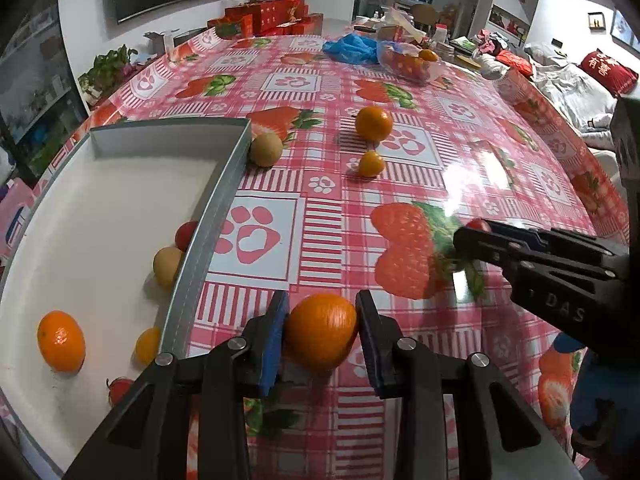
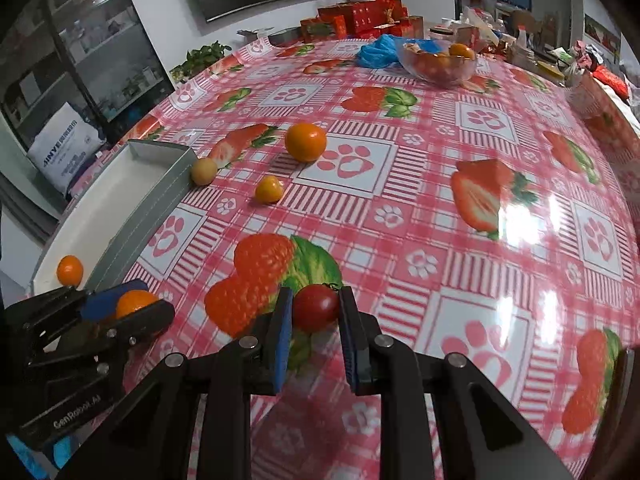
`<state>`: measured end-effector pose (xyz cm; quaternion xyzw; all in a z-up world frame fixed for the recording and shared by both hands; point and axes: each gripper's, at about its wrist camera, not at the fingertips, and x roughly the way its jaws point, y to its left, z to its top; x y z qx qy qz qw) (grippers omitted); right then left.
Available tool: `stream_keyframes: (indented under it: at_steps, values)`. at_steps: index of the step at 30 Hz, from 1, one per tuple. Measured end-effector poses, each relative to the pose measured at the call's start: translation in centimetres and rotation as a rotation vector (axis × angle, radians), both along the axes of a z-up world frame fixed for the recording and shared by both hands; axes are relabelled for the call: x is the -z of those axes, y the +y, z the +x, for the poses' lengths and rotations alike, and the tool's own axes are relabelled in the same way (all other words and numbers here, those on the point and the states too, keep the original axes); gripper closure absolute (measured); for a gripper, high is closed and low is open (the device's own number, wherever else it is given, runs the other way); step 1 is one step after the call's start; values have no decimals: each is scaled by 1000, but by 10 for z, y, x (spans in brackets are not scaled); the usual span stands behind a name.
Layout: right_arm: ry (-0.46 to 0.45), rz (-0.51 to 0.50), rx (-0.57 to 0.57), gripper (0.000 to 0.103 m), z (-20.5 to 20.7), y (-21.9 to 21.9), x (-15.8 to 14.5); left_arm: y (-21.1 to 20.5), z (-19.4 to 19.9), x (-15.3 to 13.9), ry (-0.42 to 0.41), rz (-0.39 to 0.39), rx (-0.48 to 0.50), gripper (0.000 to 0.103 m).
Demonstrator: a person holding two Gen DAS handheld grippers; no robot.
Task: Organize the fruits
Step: 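Grasp a mandarin orange with the left tool while the right tool grasps a red cherry tomato, then lift and carry the orange and red tomato over the white tray with both tools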
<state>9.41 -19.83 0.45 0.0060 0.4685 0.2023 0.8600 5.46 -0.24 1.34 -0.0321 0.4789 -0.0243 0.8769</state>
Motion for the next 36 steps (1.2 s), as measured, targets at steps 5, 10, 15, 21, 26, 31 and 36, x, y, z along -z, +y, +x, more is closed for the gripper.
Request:
stream_keyframes:
  at_steps: [5,10,15,21,26,31,36]
  values:
    - [-18,4,-7,79,-10,-1,-9,-6,-9,-11,-33,15,21,67]
    - [-15,2,-9,79,-15,0,-8,-6,-14,-11,-32,2,45,67]
    - [-4,7,0,79,-20,-3,-5,-13,-14,-3,-25,14,55,67]
    - [8,19,10,79,-20,-10,-4,-19,-19,-1,-37,50,71,67]
    - [12,29,12,79,-21,-12,-3,-18,-25,-2,-40,51,65,65]
    - [13,37,11,79,-23,-12,-2,-16,-30,5,-20,32,37,39]
    - [10,44,12,79,-24,-13,-3,-15,-29,8,-7,45,29,39]
